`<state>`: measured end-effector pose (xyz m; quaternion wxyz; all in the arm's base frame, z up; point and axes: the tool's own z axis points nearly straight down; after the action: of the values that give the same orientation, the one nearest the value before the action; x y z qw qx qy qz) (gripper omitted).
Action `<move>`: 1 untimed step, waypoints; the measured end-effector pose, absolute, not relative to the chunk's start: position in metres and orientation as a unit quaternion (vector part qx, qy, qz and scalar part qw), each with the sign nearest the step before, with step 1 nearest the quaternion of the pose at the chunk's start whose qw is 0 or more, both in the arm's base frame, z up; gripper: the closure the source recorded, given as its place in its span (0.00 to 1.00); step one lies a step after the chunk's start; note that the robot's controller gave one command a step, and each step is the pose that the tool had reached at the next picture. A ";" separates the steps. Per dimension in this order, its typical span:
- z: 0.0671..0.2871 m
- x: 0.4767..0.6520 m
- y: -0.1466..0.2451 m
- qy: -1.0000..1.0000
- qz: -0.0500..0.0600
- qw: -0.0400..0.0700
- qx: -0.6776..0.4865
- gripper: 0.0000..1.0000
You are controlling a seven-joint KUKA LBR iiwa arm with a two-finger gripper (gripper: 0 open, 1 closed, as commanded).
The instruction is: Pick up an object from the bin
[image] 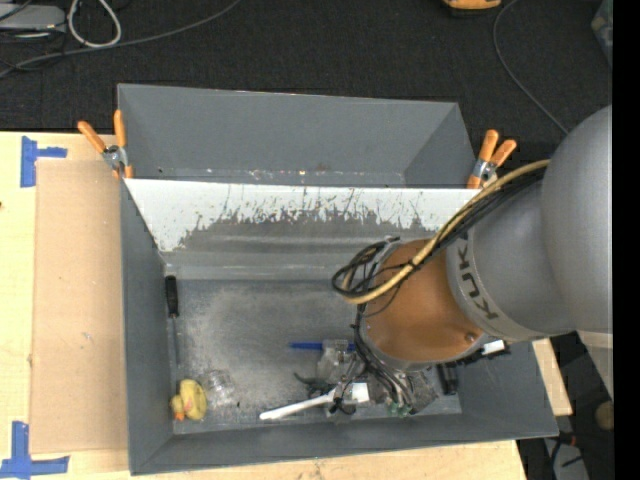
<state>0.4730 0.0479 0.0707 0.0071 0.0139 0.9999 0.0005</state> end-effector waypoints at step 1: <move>0.072 0.473 0.048 1.000 0.001 0.007 0.014 1.00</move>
Offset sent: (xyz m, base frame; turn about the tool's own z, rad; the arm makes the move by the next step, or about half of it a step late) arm 0.0002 0.0002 0.0460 -0.0001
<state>0.4728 0.0479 0.0724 0.0071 0.0138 0.9999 0.0006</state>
